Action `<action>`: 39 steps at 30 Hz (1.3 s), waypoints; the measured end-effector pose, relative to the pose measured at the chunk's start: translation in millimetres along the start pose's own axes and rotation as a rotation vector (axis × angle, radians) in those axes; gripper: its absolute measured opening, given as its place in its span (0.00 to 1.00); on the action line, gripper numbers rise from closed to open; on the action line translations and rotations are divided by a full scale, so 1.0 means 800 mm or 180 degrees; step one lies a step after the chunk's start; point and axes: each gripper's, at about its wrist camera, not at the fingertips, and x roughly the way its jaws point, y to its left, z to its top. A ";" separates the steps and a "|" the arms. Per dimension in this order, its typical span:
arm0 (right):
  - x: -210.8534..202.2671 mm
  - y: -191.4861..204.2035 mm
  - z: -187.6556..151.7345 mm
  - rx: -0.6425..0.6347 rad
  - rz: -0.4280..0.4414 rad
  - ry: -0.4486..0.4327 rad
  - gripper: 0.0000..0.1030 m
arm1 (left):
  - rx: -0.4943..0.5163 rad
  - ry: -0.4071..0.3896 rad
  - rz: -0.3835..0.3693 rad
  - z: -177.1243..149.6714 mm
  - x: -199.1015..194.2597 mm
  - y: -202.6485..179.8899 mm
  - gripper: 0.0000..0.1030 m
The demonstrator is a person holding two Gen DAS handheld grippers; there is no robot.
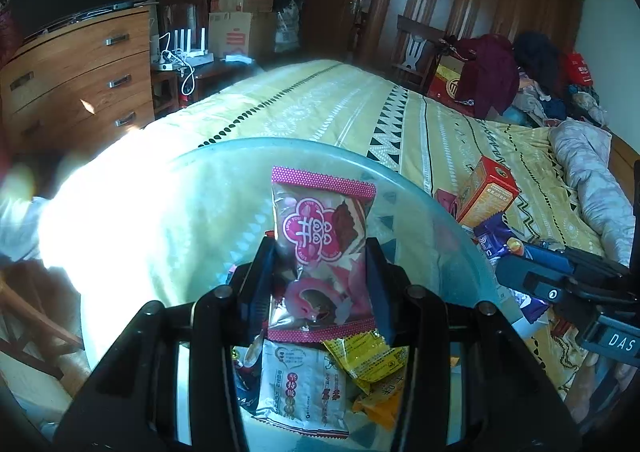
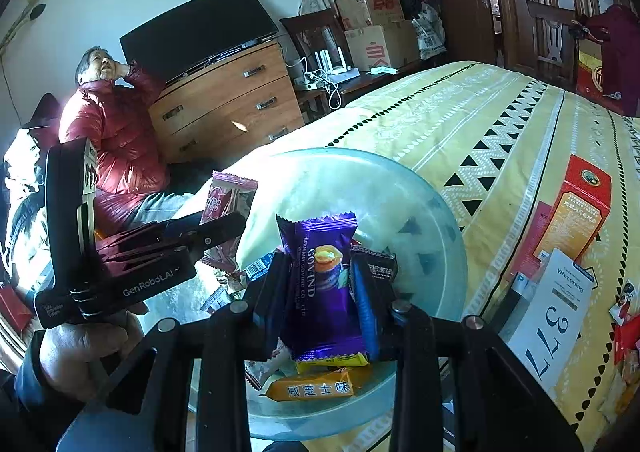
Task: Organize snacks
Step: 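Carry both packets over the clear bowl and open both grippers, then move both open grippers back toward the snack pile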
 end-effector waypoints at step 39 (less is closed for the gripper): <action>-0.217 -0.181 -0.265 0.1288 -0.0916 0.0029 0.80 | 0.0565 -0.0339 -0.0383 -0.009 -0.041 -0.182 1.00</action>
